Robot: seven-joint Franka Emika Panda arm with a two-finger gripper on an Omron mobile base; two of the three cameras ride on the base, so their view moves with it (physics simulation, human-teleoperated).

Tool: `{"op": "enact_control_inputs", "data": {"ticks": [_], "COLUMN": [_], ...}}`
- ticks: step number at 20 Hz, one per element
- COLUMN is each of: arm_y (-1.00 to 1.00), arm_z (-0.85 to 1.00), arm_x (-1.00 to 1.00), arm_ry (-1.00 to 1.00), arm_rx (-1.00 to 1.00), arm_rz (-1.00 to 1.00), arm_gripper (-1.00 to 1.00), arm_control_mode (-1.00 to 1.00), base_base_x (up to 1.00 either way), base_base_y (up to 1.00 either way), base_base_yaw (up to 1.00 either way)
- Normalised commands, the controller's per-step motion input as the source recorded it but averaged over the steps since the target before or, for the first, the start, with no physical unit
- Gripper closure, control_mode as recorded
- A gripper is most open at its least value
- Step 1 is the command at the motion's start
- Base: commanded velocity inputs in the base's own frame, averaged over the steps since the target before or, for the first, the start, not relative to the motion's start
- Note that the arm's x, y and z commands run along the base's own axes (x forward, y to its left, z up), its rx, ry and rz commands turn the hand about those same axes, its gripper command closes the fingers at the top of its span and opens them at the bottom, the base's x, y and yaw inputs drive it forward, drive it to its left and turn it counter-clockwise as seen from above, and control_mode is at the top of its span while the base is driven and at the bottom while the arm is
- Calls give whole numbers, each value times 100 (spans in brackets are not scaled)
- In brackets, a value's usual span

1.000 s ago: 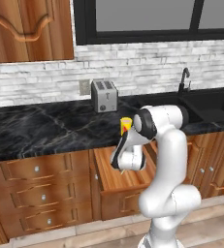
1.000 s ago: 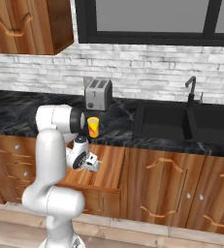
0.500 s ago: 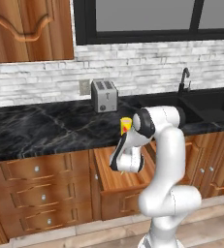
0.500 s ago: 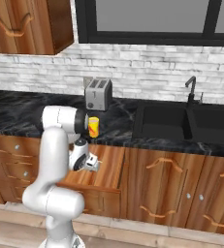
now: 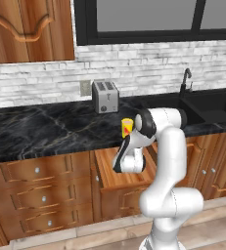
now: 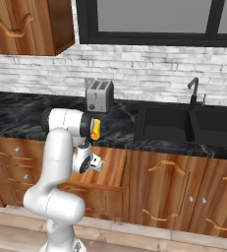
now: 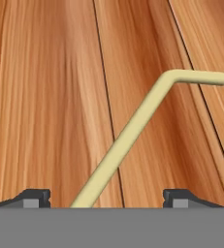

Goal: Pick up the straw from the right drawer and put it inside the smoothie cup.

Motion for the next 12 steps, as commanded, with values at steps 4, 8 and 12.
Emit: {"op": "enact_control_inputs", "data": {"ticks": [4,8,12], "arm_y": [6,27,29], "arm_z": [-40,-29,-1], "arm_x": [0,-13,-33], "arm_ry": [0,13,47], "arm_rx": [-5,-12,-21], "arm_rz": [-4,-4,-6], "arm_gripper": [-100,100,100], "arm_control_mode": [-100,-100,-100], "base_base_x": [0,0,0], "base_base_y": [0,0,0], "base_base_yaw": [0,0,0]}}
